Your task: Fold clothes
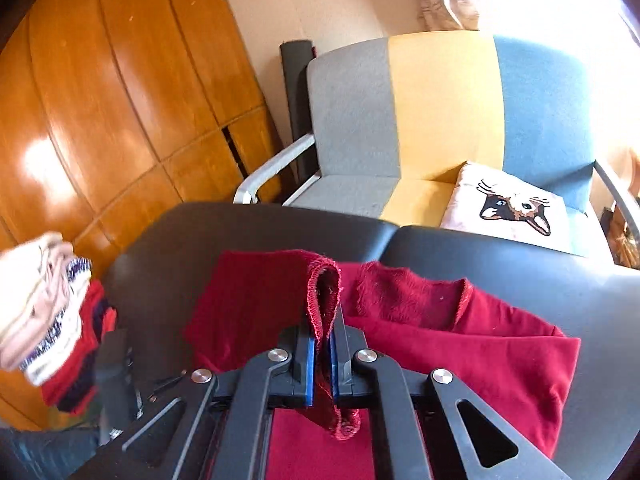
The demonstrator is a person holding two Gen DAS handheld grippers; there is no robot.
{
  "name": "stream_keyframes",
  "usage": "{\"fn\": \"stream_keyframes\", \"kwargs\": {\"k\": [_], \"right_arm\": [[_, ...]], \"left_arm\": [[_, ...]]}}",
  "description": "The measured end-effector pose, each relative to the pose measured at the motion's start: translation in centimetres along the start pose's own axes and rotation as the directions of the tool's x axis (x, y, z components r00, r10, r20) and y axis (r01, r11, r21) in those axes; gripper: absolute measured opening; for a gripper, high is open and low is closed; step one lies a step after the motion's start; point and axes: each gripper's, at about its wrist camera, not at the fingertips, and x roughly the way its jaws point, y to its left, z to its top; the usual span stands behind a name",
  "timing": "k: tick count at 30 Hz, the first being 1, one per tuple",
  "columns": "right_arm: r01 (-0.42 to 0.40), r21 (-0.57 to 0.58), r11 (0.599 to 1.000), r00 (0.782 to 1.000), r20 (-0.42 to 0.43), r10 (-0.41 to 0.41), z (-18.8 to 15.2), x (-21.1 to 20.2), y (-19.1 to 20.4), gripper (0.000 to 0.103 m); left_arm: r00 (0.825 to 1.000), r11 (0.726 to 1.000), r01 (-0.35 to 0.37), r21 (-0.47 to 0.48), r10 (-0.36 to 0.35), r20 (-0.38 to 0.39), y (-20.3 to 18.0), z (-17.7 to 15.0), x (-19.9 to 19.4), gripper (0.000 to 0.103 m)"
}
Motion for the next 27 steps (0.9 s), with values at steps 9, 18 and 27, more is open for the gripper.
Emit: {"fn": "stream_keyframes", "kwargs": {"k": [9,18,27], "right_arm": [[0.095,0.255,0.962,0.995,-0.057,-0.084,-4.5,1.2,-10.0,0.006],[0.055,0.462,0.885,0.997,-0.07,-0.026,-11.3,3.6,-16.2,0.012],[-0.088,0.488,0.868,0.996,0.05,0.073,-12.7,3.5,-17.2,0.028]], "left_arm": [[0.998,0.996,-0.06,-0.07,0.059,-0.005,3.4,-0.5,-0.6,0.045],[0.999,0.988,0.034,-0.149,-0.033,0.011,5.1,-2.0,-2.6,0.045],[0.994,0.943,0.086,-0.321,-0.061,0.086,7.8,-2.0,-6.4,0.045]]}}
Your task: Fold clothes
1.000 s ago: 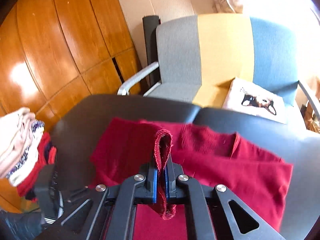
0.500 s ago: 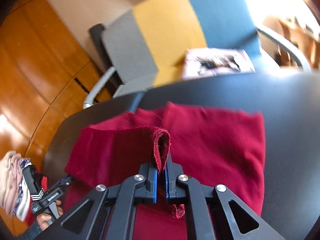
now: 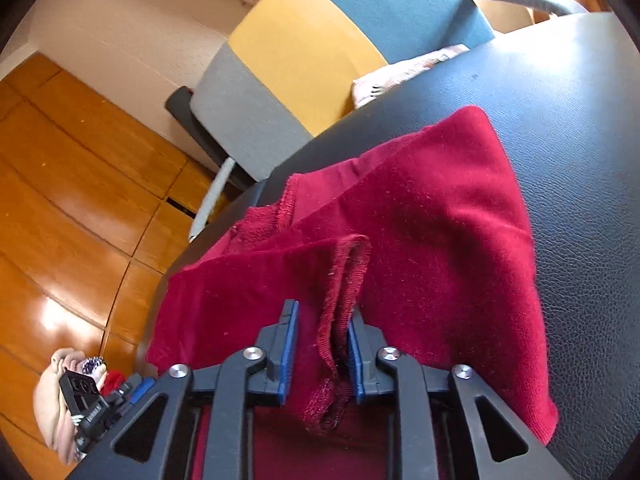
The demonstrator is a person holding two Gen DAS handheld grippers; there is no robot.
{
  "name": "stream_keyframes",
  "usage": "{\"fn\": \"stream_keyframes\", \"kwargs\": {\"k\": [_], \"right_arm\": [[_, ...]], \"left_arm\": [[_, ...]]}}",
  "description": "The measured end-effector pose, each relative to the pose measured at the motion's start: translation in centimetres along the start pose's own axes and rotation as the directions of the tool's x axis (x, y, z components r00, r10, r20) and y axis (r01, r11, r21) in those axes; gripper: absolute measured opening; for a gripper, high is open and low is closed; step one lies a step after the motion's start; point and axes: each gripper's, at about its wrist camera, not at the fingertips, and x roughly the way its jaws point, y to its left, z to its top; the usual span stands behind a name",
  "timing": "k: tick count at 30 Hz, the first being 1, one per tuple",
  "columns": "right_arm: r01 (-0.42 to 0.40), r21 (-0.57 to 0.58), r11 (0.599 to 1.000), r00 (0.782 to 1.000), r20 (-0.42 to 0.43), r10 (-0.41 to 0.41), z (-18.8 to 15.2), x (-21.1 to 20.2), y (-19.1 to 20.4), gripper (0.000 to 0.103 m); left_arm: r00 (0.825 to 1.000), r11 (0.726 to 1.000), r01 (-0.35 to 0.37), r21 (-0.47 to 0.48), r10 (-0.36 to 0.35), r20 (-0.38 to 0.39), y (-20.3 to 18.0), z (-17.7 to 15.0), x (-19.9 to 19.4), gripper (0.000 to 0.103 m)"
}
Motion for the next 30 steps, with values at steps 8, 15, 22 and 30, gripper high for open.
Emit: {"fn": "stream_keyframes", "kwargs": {"k": [8,15,22,30], "right_arm": [[-0.012,-0.039,0.999,1.0,0.009,0.012,-0.3,-0.1,1.0,0.036],[0.006,-0.056,0.998,1.0,0.005,-0.005,-0.3,-0.1,1.2,0.036],[0.136,-0.283,0.949,0.99,-0.003,-0.143,-0.7,-0.6,6.1,0.01],[0.188,-0.286,0.939,0.979,-0.026,-0.204,-1.5,0.0,4.5,0.009]], "left_arm": [[0.993,0.992,0.018,-0.125,-0.032,-0.11,2.0,3.6,4.0,0.047],[0.99,0.994,0.007,-0.109,-0.022,-0.138,1.6,3.1,5.2,0.027],[0.998,0.999,-0.034,0.003,0.034,-0.057,0.8,2.3,2.2,0.02],[0.988,0.988,-0.153,0.012,0.153,-0.036,1.8,1.0,0.2,0.03]]}}
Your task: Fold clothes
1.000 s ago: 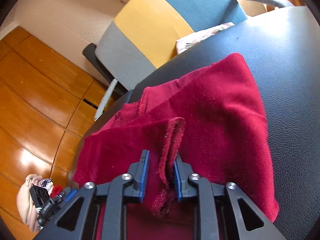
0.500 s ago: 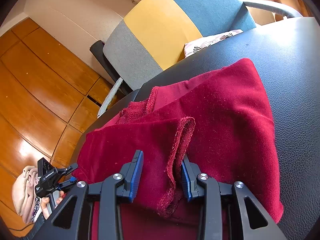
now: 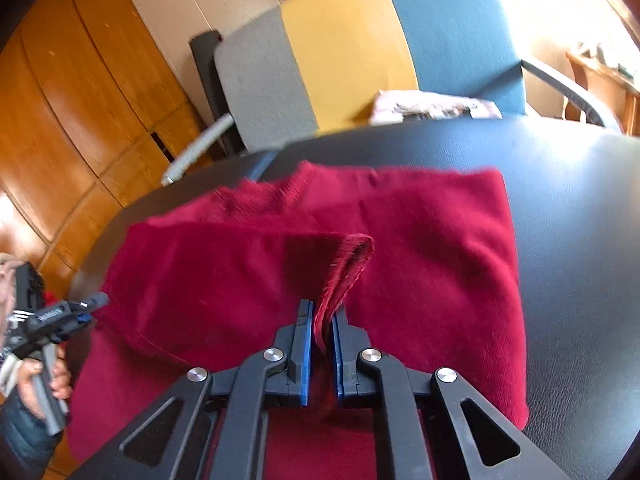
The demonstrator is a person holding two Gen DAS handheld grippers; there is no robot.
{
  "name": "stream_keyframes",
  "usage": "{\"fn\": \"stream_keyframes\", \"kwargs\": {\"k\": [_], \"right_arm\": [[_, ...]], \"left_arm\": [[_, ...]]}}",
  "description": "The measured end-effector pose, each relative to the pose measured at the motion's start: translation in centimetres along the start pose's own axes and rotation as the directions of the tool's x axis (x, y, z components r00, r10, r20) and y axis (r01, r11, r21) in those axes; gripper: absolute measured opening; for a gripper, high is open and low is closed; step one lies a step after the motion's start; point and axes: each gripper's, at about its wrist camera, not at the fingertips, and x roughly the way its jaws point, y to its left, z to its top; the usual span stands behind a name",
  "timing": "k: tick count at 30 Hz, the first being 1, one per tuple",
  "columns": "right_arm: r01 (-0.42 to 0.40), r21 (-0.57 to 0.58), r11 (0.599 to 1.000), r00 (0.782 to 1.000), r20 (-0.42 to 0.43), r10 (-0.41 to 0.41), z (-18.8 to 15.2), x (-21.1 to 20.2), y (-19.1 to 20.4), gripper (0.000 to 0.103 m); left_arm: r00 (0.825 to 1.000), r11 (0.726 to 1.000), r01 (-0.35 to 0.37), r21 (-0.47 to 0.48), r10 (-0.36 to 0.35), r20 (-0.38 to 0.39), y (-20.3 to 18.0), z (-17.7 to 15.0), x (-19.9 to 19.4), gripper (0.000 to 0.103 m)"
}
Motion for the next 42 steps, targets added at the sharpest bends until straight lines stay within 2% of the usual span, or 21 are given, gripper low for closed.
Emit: {"fn": "stream_keyframes", "kwargs": {"k": [2,4,6,7,8,11,13,15,19,22,25,28,34,38,42], "right_arm": [[-0.002,0.034,0.999,1.0,0.015,0.001,0.1,-0.2,-0.6,0.017],[-0.006,0.053,0.999,1.0,0.016,0.005,0.0,-0.5,-1.0,0.019],[0.035,0.046,0.998,0.999,0.036,-0.037,0.1,-1.2,-0.7,0.03],[0.048,0.038,0.998,0.997,0.059,-0.05,0.2,-1.9,-0.3,0.039],[0.061,0.03,0.998,0.995,0.083,-0.063,0.2,-2.6,0.1,0.04],[0.011,-0.026,1.0,0.993,0.118,-0.008,0.6,-4.2,2.1,0.046],[0.001,-0.088,0.996,0.995,0.098,0.007,0.7,-3.7,3.7,0.05],[-0.009,-0.15,0.989,0.997,0.074,0.02,0.8,-3.1,5.2,0.051],[0.046,-0.243,0.969,0.999,0.011,-0.045,-0.2,-0.5,6.3,0.052],[0.085,-0.285,0.955,0.996,-0.008,-0.091,-2.0,0.2,6.0,0.054],[0.073,-0.278,0.958,0.997,-0.008,-0.078,-3.3,-0.8,5.7,0.054],[0.085,-0.294,0.952,0.996,-0.006,-0.091,-3.5,-0.5,5.9,0.056],[0.12,-0.272,0.955,0.992,0.009,-0.123,-1.1,1.6,5.2,0.057],[0.12,-0.267,0.956,0.993,0.013,-0.121,-0.4,1.9,5.3,0.058],[0.09,-0.248,0.965,0.996,0.015,-0.089,-0.2,1.6,4.9,0.059]], "left_arm": [[0.997,0.999,-0.038,0.018,0.037,0.062,-0.5,0.2,-1.7,0.03],[0.994,0.998,-0.034,0.06,0.027,0.108,-1.8,0.7,-3.0,0.033],[0.99,0.993,-0.027,0.118,0.01,0.142,-3.5,1.3,-3.7,0.036],[0.989,0.988,-0.02,0.154,-0.003,0.149,-4.7,1.6,-3.5,0.037],[0.988,0.983,-0.015,0.185,-0.014,0.154,-5.6,1.9,-3.4,0.037],[0.99,0.968,-0.007,0.252,-0.028,0.135,-7.8,3.1,-2.0,0.038],[0.993,0.96,-0.009,0.278,-0.024,0.116,-8.8,3.8,-0.7,0.038],[0.997,0.957,-0.013,0.291,-0.011,0.081,-9.7,4.3,1.4,0.038],[0.998,0.954,-0.056,0.295,0.057,0.006,-9.9,3.5,5.9,0.038],[0.999,0.955,-0.047,0.292,0.048,0.003,-8.5,0.7,5.8,0.038],[1.0,0.963,-0.03,0.269,0.029,0.006,-8.1,-0.4,5.2,0.038],[0.999,0.958,-0.05,0.282,0.048,0.012,-9.0,0.3,6.5,0.039],[0.996,0.948,-0.084,0.307,0.079,0.028,-11.1,3.3,9.6,0.041],[0.995,0.943,-0.104,0.315,0.098,0.036,-11.6,3.8,9.8,0.041],[0.996,0.95,-0.087,0.299,0.085,0.02,-11.5,4.1,9.5,0.04]]}}
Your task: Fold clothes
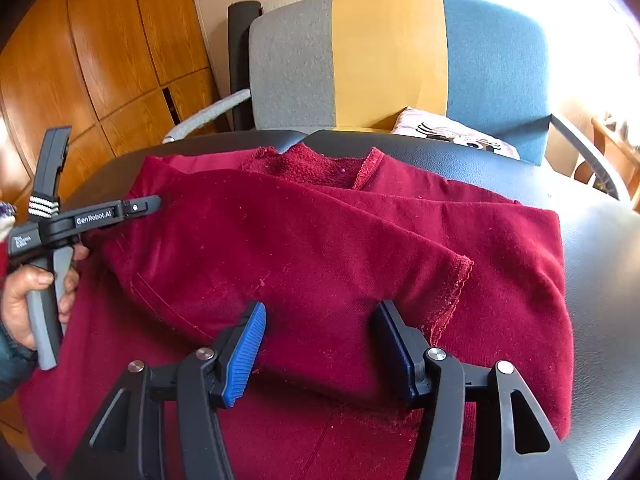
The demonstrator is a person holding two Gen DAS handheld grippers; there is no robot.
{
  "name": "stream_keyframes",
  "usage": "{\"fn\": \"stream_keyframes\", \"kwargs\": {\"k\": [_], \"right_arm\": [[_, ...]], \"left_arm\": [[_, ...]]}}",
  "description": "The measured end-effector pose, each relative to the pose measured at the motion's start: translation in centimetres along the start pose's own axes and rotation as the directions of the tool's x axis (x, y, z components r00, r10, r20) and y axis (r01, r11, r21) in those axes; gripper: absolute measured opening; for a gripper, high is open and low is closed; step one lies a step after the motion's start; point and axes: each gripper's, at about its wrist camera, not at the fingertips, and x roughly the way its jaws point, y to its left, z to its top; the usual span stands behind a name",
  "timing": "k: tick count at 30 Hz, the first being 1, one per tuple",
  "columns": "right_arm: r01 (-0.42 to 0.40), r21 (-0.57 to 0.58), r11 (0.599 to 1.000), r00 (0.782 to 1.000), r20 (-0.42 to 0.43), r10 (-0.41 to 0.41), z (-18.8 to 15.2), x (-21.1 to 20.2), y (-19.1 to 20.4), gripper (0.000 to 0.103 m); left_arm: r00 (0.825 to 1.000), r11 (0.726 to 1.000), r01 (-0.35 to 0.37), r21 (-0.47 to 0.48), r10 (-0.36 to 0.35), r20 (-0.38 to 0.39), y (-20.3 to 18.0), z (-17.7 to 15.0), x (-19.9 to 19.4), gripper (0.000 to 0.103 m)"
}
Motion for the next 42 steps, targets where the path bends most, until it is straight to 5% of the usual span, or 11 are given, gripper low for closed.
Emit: {"fn": "stream_keyframes", "kwargs": {"k": [3,6,10,14,21,23,27,35,38,40,42], "right_arm": [[0.002,-0.008,1.0,1.0,0.002,-0.002,0.1,0.0,0.3,0.061],[-0.008,-0.007,1.0,1.0,0.003,0.008,0.1,0.3,0.2,0.064],[-0.021,-0.008,1.0,1.0,0.005,0.021,0.1,0.3,0.2,0.067],[-0.043,0.003,0.999,0.999,0.011,0.042,0.2,0.4,0.1,0.069],[-0.119,0.035,0.992,0.993,0.027,0.118,0.2,0.5,-0.6,0.078],[-0.138,0.043,0.99,0.99,0.032,0.136,0.2,0.5,-0.7,0.08],[-0.166,0.059,0.984,0.986,0.042,0.164,0.2,0.5,-1.0,0.082],[-0.178,0.068,0.982,0.983,0.049,0.175,0.2,0.5,-1.0,0.083],[-0.175,0.065,0.982,0.984,0.048,0.172,0.2,0.4,-0.9,0.083],[-0.172,0.062,0.983,0.984,0.047,0.169,0.2,0.3,-0.7,0.084],[-0.17,0.06,0.984,0.985,0.046,0.167,0.1,0.3,-0.6,0.084]], "left_arm": [[1.0,0.999,0.0,0.041,0.001,-0.019,-1.5,0.7,-1.4,0.039],[0.99,0.985,0.144,0.101,-0.144,0.0,-4.8,2.0,-3.2,0.04],[0.943,0.92,0.328,0.215,-0.307,-0.126,-12.1,4.4,-1.8,0.04],[0.879,0.89,0.436,0.135,-0.389,-0.276,-16.7,6.6,3.0,0.04],[0.829,0.908,0.42,0.001,-0.383,-0.408,-18.9,8.0,10.6,0.042],[0.827,0.913,0.408,-0.005,-0.372,-0.422,-19.3,7.7,11.7,0.041],[0.803,0.878,0.478,-0.024,-0.448,-0.394,-20.2,8.2,12.2,0.007],[0.881,0.911,0.402,0.092,-0.358,-0.31,-20.4,7.9,13.5,0.004],[0.884,0.914,0.392,0.105,-0.342,-0.319,-20.6,8.2,13.1,0.004],[0.878,0.916,0.395,0.073,-0.354,-0.322,-20.1,8.8,12.4,0.024],[0.878,0.915,0.403,0.015,-0.382,-0.287,-18.4,9.6,10.9,0.027]]}}
